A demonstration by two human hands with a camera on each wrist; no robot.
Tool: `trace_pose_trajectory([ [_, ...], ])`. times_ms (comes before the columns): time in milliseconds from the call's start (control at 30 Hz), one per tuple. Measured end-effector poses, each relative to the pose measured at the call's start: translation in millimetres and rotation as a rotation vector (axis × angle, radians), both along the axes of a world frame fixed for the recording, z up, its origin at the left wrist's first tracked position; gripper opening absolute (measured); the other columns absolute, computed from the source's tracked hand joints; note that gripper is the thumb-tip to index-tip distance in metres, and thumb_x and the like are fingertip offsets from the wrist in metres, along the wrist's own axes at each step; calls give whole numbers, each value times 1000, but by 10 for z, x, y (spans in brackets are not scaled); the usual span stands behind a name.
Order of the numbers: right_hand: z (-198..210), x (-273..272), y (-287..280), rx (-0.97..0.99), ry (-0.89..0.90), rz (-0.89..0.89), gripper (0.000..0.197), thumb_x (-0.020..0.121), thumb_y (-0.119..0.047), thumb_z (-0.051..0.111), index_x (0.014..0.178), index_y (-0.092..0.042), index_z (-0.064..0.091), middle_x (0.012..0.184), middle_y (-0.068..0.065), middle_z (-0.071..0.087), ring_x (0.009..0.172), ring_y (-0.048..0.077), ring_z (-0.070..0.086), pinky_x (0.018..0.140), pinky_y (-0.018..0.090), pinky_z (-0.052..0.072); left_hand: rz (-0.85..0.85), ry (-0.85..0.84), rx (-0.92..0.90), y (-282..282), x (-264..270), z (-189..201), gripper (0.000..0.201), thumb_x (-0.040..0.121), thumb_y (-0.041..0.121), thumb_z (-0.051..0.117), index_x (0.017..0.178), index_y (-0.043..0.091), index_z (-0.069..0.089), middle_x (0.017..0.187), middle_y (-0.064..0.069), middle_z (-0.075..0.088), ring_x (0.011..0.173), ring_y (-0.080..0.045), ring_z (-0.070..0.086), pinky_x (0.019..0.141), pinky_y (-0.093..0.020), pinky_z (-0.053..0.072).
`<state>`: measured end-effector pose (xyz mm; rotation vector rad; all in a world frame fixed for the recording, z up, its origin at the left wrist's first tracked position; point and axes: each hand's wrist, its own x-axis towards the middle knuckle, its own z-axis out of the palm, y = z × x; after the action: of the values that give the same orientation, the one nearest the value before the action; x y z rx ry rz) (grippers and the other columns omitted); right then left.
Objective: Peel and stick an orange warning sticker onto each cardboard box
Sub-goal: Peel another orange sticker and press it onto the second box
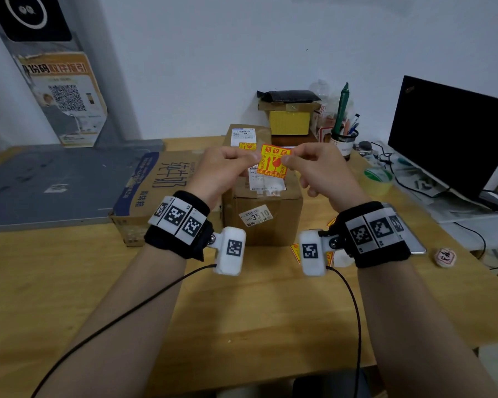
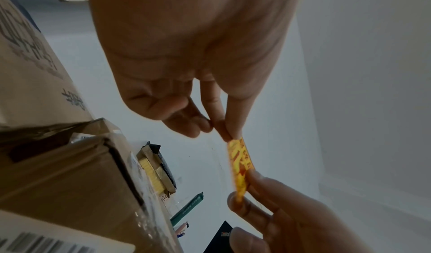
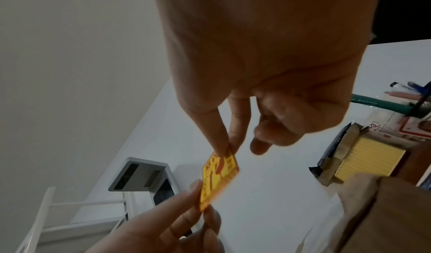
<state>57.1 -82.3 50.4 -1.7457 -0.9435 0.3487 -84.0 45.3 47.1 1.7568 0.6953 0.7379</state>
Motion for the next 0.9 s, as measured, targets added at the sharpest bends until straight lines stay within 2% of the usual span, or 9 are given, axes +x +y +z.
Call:
trace_pose_trajectory([
  [100,-38,33,7,4,7,-24,13,96,-29,72,83,-26,71,61,-14,58,53,13,41,39,22,31,17,11,32,-5,24,-3,9,95,27,71,93,22,78,85,15,69,79,2,61,67,-16,47],
  [200,-83,73,38,6,31,-31,18,94,-35,74,107,-22,74,73,-11,61,50,7,41,40,20,31,17,26,36,-29,51,-11,12,97,27,68,88,27,76,86,18,67,92,-3,60,95,-36,50],
  [267,-112,99,47,-23,-3,-44,22,93,-40,74,108,-25,75,75,-14,61,55,2,44,45,17,33,18,33,39,-40,61,-15,12,99,27,65,95,24,76,88,18,65,99,-8,59,104,-42,47],
  [333,-123,102,42,-58,-23,-43,15,94,-40,72,92,-25,77,54,-20,60,48,1,43,43,17,33,25,45,38,-41,61,-22,13,100,29,65,93,26,75,87,18,64,99,-7,60,103,-41,46],
  [400,-140,103,50,-49,-2,-73,19,96,-35,71,89,-19,78,40,-25,52,38,2,39,37,15,31,31,68,32,-29,57,-44,14,99,32,65,87,32,73,92,15,67,110,-15,62,102,-40,46],
  [533,-161,129,79,-71,-1,-89,22,96,-32,72,95,-11,80,34,-22,46,32,-3,42,42,14,30,63,94,32,-1,53,-120,14,97,34,68,98,26,78,111,8,73,129,-26,60,112,-46,44],
  [667,-184,123,92,-111,5,-79,23,95,-29,73,96,-7,80,31,-23,43,32,-7,44,42,13,30,87,132,52,23,74,-195,15,94,36,71,85,26,79,123,-5,74,130,-24,59,110,-39,42],
  [800,-201,110,100,-144,9,-92,25,95,-29,72,91,-5,79,28,-20,40,32,-3,44,45,19,28,117,156,47,60,115,-262,19,91,36,75,97,19,81,121,-1,74,118,-13,58,95,-30,39],
  [900,-217,125,116,-178,6,-90,25,95,-30,73,78,-11,74,27,-19,40,30,-5,44,49,23,26,126,191,55,86,151,-312,24,89,36,77,102,16,81,106,4,71,105,-8,54,91,-29,40],
])
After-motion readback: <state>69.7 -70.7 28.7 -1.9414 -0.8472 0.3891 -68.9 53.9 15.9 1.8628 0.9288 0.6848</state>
